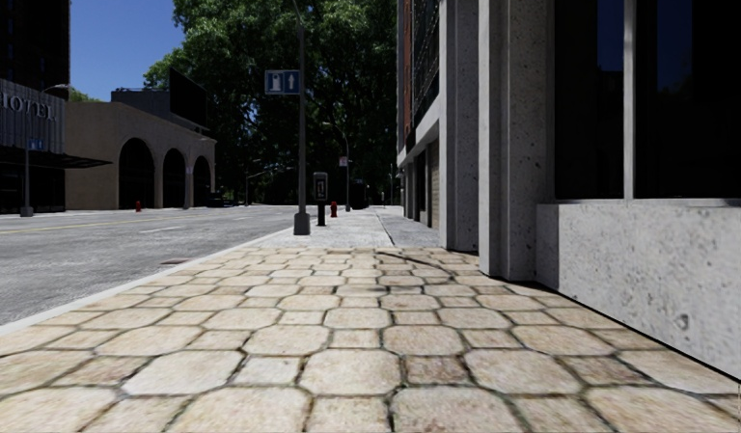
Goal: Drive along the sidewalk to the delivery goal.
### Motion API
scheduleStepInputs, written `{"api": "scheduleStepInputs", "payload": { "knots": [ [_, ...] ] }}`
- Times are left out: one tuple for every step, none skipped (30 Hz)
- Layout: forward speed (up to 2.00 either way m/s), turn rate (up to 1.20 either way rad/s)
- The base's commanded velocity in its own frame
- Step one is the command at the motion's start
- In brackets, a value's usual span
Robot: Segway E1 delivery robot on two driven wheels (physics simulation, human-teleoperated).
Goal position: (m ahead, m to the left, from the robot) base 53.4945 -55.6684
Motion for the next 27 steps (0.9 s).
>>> {"api": "scheduleStepInputs", "payload": {
  "knots": [
    [1.98, 0.00],
    [1.98, 0.00],
    [1.98, 0.00],
    [1.98, 0.00],
    [1.98, 0.00],
    [1.98, 0.00],
    [1.98, 0.00],
    [1.98, 0.00],
    [1.98, 0.00],
    [1.98, 0.00],
    [1.98, 0.00],
    [1.98, 0.00],
    [1.98, 0.00],
    [1.98, 0.00],
    [1.98, 0.00],
    [1.98, 0.00],
    [1.98, 0.00],
    [1.98, 0.00],
    [1.98, 0.00],
    [1.98, 0.00],
    [1.98, 0.00],
    [1.98, 0.00],
    [1.98, 0.00],
    [1.98, 0.00],
    [1.98, 0.00],
    [1.98, 0.00],
    [1.98, 0.00]
  ]
}}
